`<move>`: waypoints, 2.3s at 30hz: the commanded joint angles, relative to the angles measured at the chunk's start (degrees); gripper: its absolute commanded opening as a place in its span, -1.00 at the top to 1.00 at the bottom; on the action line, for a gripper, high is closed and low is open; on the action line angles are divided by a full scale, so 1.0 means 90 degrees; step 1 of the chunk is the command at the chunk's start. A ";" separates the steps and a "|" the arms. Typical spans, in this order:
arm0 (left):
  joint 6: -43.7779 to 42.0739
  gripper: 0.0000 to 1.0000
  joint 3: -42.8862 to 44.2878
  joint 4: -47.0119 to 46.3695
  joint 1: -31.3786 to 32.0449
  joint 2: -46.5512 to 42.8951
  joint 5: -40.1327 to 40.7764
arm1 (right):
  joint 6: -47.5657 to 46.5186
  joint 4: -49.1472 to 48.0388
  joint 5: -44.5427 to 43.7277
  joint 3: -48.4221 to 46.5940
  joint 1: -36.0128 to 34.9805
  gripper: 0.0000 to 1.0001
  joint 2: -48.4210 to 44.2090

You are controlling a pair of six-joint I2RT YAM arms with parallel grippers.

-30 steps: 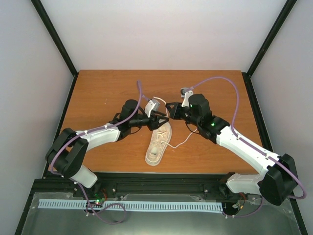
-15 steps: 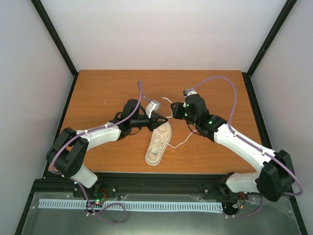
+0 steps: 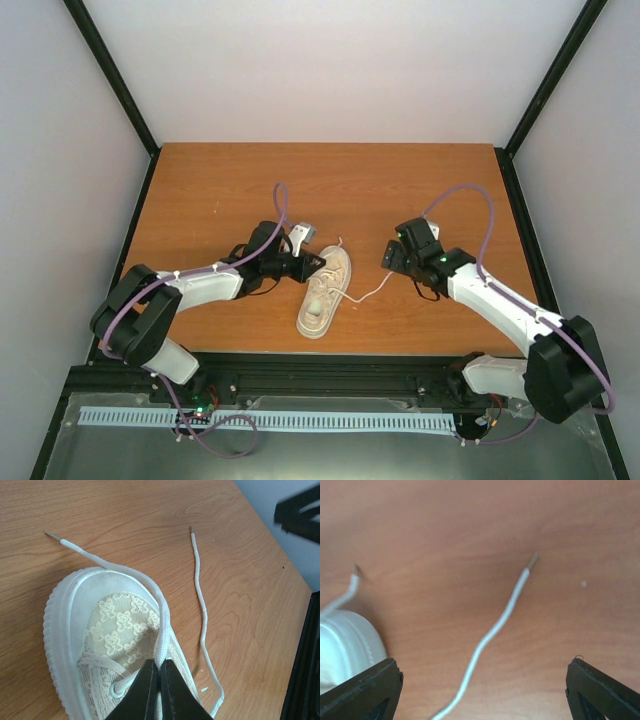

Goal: Tie the shoes

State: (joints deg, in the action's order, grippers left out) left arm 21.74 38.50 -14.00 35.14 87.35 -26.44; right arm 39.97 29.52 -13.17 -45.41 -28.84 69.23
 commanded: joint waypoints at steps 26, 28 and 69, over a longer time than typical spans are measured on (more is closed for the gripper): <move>0.0199 0.96 -0.0147 -0.0603 -0.0007 -0.0466 -0.0454 | 0.0126 -0.0119 0.0491 -0.0442 -0.0127 0.94 0.2613; 0.0274 0.94 -0.0134 -0.0782 -0.0007 -0.0402 -0.0648 | 0.0120 -0.0094 0.0366 -0.0409 -0.0126 0.94 0.2223; 0.0228 0.73 0.1460 -0.0442 0.0166 0.1146 -0.1421 | -0.0770 -0.1037 0.1855 -0.2285 -0.0126 0.94 0.0691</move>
State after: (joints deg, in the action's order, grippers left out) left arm 25.93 49.17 -19.35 35.90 97.45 -41.39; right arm 34.35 20.29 3.11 -64.05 -29.67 75.16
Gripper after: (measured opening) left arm 0.136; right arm 0.029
